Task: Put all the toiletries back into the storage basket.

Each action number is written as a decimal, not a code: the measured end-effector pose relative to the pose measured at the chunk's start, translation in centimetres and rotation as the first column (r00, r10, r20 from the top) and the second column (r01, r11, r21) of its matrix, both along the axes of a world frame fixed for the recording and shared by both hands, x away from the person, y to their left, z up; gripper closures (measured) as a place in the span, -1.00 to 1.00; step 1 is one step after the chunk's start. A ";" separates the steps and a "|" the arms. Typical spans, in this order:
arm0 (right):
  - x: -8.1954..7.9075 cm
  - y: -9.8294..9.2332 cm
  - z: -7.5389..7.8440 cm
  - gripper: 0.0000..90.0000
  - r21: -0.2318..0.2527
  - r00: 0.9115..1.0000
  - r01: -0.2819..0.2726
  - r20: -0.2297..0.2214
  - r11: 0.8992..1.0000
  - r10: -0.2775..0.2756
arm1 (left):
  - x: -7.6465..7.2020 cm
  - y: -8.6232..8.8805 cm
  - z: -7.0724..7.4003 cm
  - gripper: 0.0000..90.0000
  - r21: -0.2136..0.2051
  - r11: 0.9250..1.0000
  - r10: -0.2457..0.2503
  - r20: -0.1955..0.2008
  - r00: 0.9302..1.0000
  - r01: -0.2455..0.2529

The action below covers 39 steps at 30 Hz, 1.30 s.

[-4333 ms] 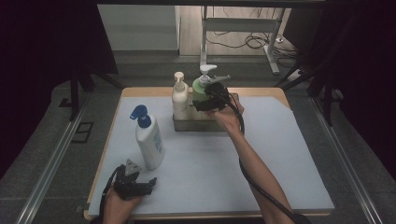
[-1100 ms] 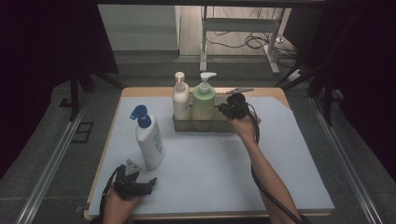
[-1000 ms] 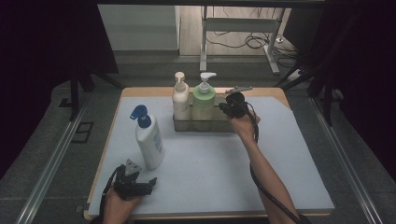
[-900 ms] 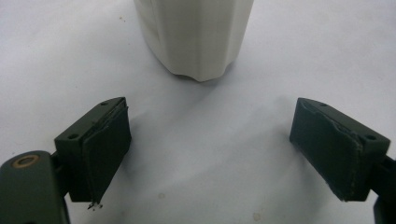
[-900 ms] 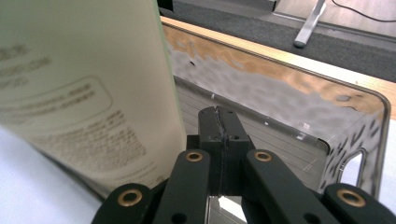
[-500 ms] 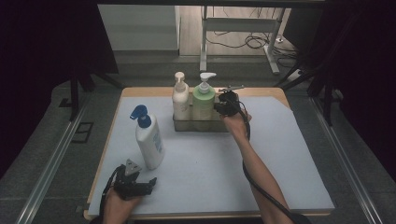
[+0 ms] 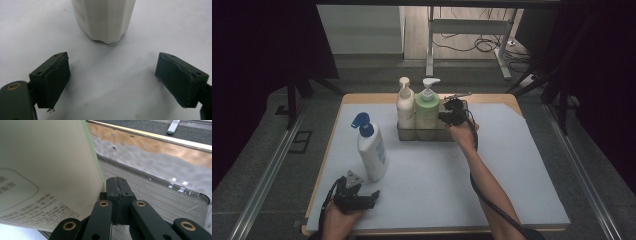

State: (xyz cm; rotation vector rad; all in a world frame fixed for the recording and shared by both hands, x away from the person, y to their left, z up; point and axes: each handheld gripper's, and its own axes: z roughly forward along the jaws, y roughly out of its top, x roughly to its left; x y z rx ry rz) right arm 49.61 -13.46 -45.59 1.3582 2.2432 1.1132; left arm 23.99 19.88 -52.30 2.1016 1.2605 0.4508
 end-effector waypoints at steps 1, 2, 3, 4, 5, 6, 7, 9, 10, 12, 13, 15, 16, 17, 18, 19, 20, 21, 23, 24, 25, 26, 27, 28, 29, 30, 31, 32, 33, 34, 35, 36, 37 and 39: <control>0.0 0.1 -0.1 0.97 0.001 1.000 -0.003 -0.002 1.000 0.003 | 0.0 0.0 0.0 -0.73 0.000 1.000 0.000 0.000 1.000 0.000; -0.1 0.1 -0.1 0.97 0.000 1.000 -0.005 -0.007 1.000 0.005 | 0.0 0.0 0.0 -0.73 0.000 1.000 0.000 0.000 1.000 0.000; -0.1 0.2 -0.1 0.97 -0.001 1.000 -0.007 -0.007 1.000 0.007 | 0.0 0.0 0.0 -0.73 0.000 1.000 0.000 0.000 1.000 0.000; -0.1 0.3 -0.2 0.97 -0.001 1.000 -0.012 -0.007 1.000 0.012 | 0.0 0.0 0.0 -0.73 0.000 1.000 0.000 0.000 1.000 0.000; -0.2 0.4 -0.2 0.98 -0.003 1.000 -0.014 -0.007 1.000 0.014 | 0.0 0.0 0.0 -0.73 0.000 1.000 0.000 0.000 1.000 0.000; -0.2 0.6 -0.2 0.98 -0.011 1.000 -0.013 -0.003 1.000 0.013 | 0.0 0.0 0.0 -0.73 0.000 1.000 0.000 0.000 1.000 0.000; -0.3 0.6 -0.2 0.98 -0.016 1.000 -0.015 0.000 1.000 0.015 | 0.0 0.0 0.0 -0.73 0.000 1.000 0.000 0.000 1.000 0.000; -0.3 0.5 -0.2 0.98 -0.012 1.000 -0.015 -0.004 1.000 0.015 | 0.0 0.0 0.0 -0.73 0.000 1.000 0.000 -0.001 1.000 0.000; -0.3 0.5 -0.3 0.98 -0.012 1.000 -0.016 -0.005 1.000 0.016 | 0.0 0.0 0.0 -0.73 0.000 1.000 0.000 0.000 1.000 0.000; -0.5 0.6 -0.3 0.98 -0.013 1.000 -0.019 -0.009 1.000 0.019 | 0.0 0.0 0.0 -0.73 0.000 1.000 0.000 -0.001 1.000 0.000; -0.6 0.6 -0.3 0.98 -0.020 1.000 -0.022 -0.008 1.000 0.022 | 0.0 0.0 0.0 -0.73 -0.001 1.000 -0.001 -0.001 1.000 0.001; -0.7 0.6 -0.3 0.98 -0.022 1.000 -0.023 -0.008 0.999 0.023 | 0.0 0.0 0.0 -0.73 0.000 1.000 -0.001 -0.001 1.000 0.001; -0.7 0.6 -0.4 0.98 -0.026 1.000 -0.025 -0.002 0.999 0.025 | 0.0 0.0 0.0 -0.73 0.000 1.000 -0.001 -0.001 1.000 0.001; -0.8 0.6 -0.4 0.98 -0.027 1.000 -0.024 0.000 0.999 0.024 | 0.0 0.0 0.0 -0.73 0.000 1.000 -0.001 0.000 1.000 0.001; -0.8 0.6 -0.4 0.98 -0.028 1.000 -0.024 0.002 0.999 0.024 | 0.0 0.0 0.0 -0.73 0.000 1.000 0.000 0.000 1.000 0.000; -0.8 0.6 -0.4 0.97 -0.029 1.000 -0.026 0.003 0.999 0.026 | 0.0 0.0 0.0 -0.73 0.000 1.000 0.000 0.000 1.000 0.000; -0.8 0.6 -0.4 0.95 -0.034 1.000 -0.025 0.006 0.999 0.025 | 0.0 0.0 0.0 -0.73 0.000 1.000 -0.001 0.000 1.000 0.001; -0.8 0.6 -0.4 0.91 -0.046 1.000 -0.024 0.011 0.999 0.024 | 0.0 0.0 0.0 -0.73 0.000 1.000 0.000 0.000 1.000 0.000; -0.9 0.5 -0.3 0.82 -0.064 1.000 -0.019 0.023 0.998 0.020 | 0.0 0.0 0.0 -0.73 0.000 1.000 0.000 0.000 1.000 0.000; -1.0 0.4 -0.2 0.78 -0.065 0.999 -0.017 0.026 0.998 0.019 | 0.0 0.0 0.0 -0.73 0.000 1.000 0.000 0.000 1.000 0.000; -1.0 0.3 -0.1 0.73 -0.065 0.999 -0.019 0.027 0.998 0.021 | 0.0 0.0 0.0 -0.73 0.000 1.000 0.000 0.000 1.000 0.000; -1.1 0.2 0.0 0.70 -0.059 0.999 -0.018 0.030 0.998 0.020 | 0.0 0.0 0.0 -0.73 0.000 1.000 0.000 0.000 1.000 0.000; -1.1 0.0 0.1 0.66 -0.059 0.999 -0.019 0.034 0.998 0.021 | 0.0 0.0 0.0 -0.73 0.000 1.000 0.000 0.000 1.000 0.000; -1.2 -0.1 0.2 0.61 -0.062 0.999 -0.019 0.037 0.998 0.022 | 0.0 0.0 0.0 -0.73 0.000 1.000 0.000 0.000 1.000 0.000; -1.3 -0.4 0.4 0.56 -0.063 0.999 -0.023 0.043 0.998 0.025 | 0.0 0.0 0.0 -0.73 0.000 1.000 0.000 0.000 1.000 0.000; -1.4 -0.6 0.5 0.52 -0.062 0.999 -0.021 0.047 0.998 0.024 | 0.0 0.0 0.0 -0.73 0.000 1.000 0.000 0.000 1.000 0.000; -1.5 -0.8 0.7 0.46 -0.062 0.998 -0.023 0.050 0.998 0.026 | 0.0 0.0 0.0 -0.73 0.000 1.000 0.000 0.000 1.000 0.000; -1.5 -1.0 0.8 0.38 -0.059 0.998 -0.029 0.051 0.998 0.032 | 0.0 0.0 0.0 -0.73 0.000 1.000 0.000 0.000 1.000 0.000; -1.6 -1.2 0.9 0.29 -0.057 0.998 -0.035 0.050 0.998 0.038 | 0.0 0.0 0.0 -0.73 0.000 1.000 0.000 0.000 1.000 0.000; -1.7 -1.4 1.0 0.23 -0.054 0.998 -0.039 0.052 0.998 0.041 | 0.0 0.0 0.0 -0.73 0.000 1.000 0.000 0.000 1.000 0.000; -1.8 -1.5 1.1 0.18 -0.053 0.997 -0.044 0.055 0.998 0.047 | 0.0 0.0 0.0 -0.73 0.000 1.000 0.000 0.000 1.000 0.000; -2.0 -1.7 1.3 0.10 -0.046 0.997 -0.057 0.055 0.997 0.059 | 0.0 0.0 0.0 -0.73 0.000 1.000 -0.001 0.000 1.000 0.001; -2.1 -1.8 1.4 0.03 -0.045 0.996 -0.065 0.056 0.997 0.068 | 0.0 0.0 0.0 -0.73 0.000 1.000 0.000 0.000 1.000 0.000; -2.4 -1.9 1.7 -0.07 -0.053 0.994 -0.089 0.058 0.995 0.092 | 0.0 0.0 0.0 -0.73 0.000 1.000 0.000 0.000 1.000 0.000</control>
